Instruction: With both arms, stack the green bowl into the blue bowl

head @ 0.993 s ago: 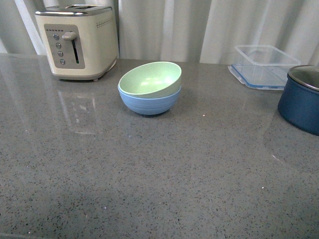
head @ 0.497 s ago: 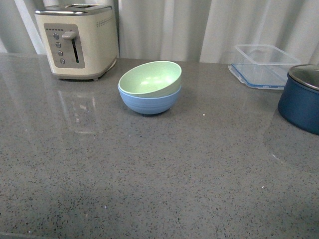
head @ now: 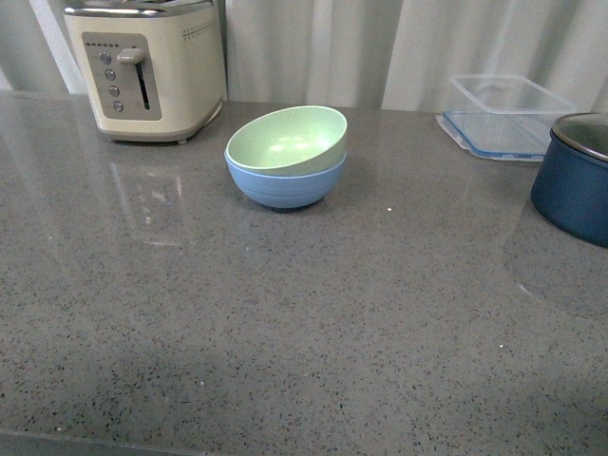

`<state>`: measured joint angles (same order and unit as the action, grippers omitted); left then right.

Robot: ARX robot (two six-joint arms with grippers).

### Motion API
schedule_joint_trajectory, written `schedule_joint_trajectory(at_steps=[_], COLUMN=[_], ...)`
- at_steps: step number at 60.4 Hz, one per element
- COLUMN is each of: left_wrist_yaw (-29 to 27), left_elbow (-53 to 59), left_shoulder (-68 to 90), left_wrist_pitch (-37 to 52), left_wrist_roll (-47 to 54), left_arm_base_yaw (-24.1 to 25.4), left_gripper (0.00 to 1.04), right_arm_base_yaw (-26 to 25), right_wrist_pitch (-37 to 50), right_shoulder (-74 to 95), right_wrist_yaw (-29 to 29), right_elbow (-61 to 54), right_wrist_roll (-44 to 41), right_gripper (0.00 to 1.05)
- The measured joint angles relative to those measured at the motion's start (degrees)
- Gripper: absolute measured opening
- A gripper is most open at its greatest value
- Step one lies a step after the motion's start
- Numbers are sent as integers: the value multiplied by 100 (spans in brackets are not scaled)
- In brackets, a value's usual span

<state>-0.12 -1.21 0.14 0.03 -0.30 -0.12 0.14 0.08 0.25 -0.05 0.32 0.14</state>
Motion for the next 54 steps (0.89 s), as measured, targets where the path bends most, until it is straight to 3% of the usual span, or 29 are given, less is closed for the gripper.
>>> schedule_joint_trajectory(at_steps=[4, 21, 31, 34, 54], left_wrist_yaw=[0, 0, 0, 0, 0], left_elbow=[0, 0, 0, 0, 0], left_shoulder=[0, 2, 2, 2, 0], left_wrist_pitch=[0, 0, 0, 0, 0], left_wrist_roll=[0, 0, 0, 0, 0], left_arm_base_yaw=[0, 0, 0, 0, 0], left_gripper=[98, 98, 98, 98, 98], right_arm_base_yaw=[0, 0, 0, 0, 0], right_wrist_pitch=[0, 0, 0, 0, 0], right_shoulder=[0, 0, 0, 0, 0], right_wrist_yaw=[-2, 0, 0, 0, 0], right_elbow=[0, 0, 0, 0, 0], right_wrist_roll=[-7, -4, -7, 2, -2], right_gripper=[5, 55, 93, 97, 95])
